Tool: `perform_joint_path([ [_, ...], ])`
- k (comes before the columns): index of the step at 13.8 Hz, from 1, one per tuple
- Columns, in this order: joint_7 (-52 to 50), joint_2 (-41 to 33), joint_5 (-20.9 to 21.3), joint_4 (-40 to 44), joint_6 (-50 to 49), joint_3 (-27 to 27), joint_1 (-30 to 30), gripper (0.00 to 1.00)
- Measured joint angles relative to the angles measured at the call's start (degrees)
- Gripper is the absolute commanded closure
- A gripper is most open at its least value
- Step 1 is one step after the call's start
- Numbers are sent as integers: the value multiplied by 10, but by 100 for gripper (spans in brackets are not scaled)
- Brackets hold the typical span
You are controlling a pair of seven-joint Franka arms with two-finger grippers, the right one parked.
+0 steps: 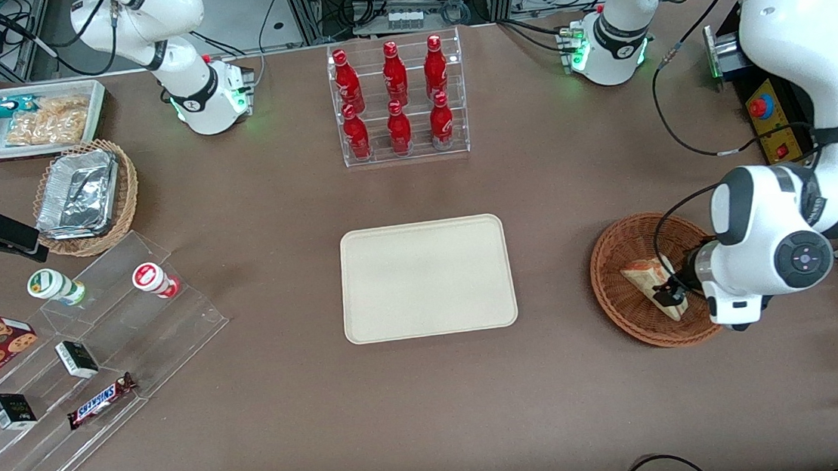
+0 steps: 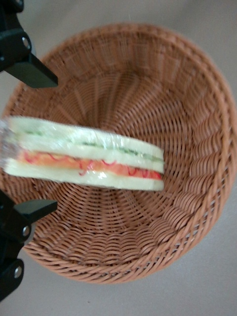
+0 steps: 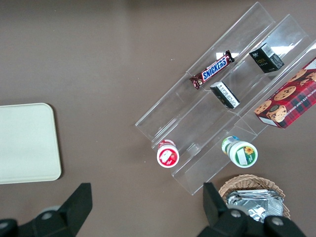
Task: Place sandwich from basket to tray
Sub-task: 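Lower the open left gripper over the wrapped sandwich in the basket, then close the left gripper on the wrapped sandwich, then lift the sandwich and carry it with the left gripper over the cream tray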
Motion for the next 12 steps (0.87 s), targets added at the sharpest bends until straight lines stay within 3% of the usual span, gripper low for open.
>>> perform_joint_path([
  [2,-2,7,0,-32,48,-1,-3,0],
  [3,-3,9,0,-46,65,-1,-3,10],
  [5,-4,12,0,-61,80,-1,-3,71],
  [6,-4,11,0,-61,80,-1,-3,87],
  [12,-3,-1,0,-3,31,-11,-27,86],
])
